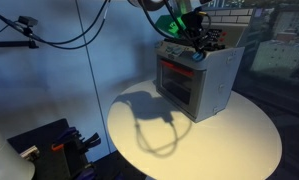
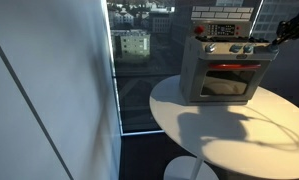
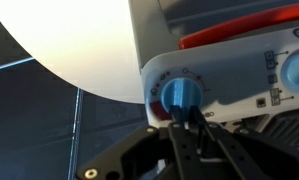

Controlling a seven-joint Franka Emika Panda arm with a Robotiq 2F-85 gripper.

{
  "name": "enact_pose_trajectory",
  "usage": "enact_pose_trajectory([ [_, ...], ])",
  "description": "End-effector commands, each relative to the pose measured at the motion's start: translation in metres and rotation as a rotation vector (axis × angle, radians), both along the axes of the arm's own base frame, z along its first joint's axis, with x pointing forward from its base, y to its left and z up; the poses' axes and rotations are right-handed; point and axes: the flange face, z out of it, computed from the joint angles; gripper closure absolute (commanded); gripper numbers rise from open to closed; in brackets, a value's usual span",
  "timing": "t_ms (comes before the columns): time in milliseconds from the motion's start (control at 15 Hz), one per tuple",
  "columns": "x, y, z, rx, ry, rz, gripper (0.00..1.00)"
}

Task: Turn the far right switch to the right

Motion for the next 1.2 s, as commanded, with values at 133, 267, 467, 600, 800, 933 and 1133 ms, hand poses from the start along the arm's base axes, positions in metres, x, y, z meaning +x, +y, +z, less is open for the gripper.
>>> enact_pose_trajectory([
  [133, 0.0045, -0.0026, 0.0015, -0.004, -0.001, -0.020, 0.94],
  [267, 0.0044, -0.0031, 0.0018, -0.003, 0.001, -0.023, 0.94],
  [467, 0.0032, -0.0044, 0.0018, 0.002, 0.003, -0.035, 0.94],
  [600, 0.0022, -0.0052, 0.0023, 0.018, 0.004, -0.053, 0.94],
  [800, 0.0000, -0.0078, 0.0037, 0.051, -0.003, -0.102, 0.94],
  [933, -0.0021, -0.0088, 0.0049, 0.076, -0.008, -0.136, 0.95],
  [1133, -0.0048, -0.0119, 0.0078, 0.112, -0.017, -0.190, 0.95],
])
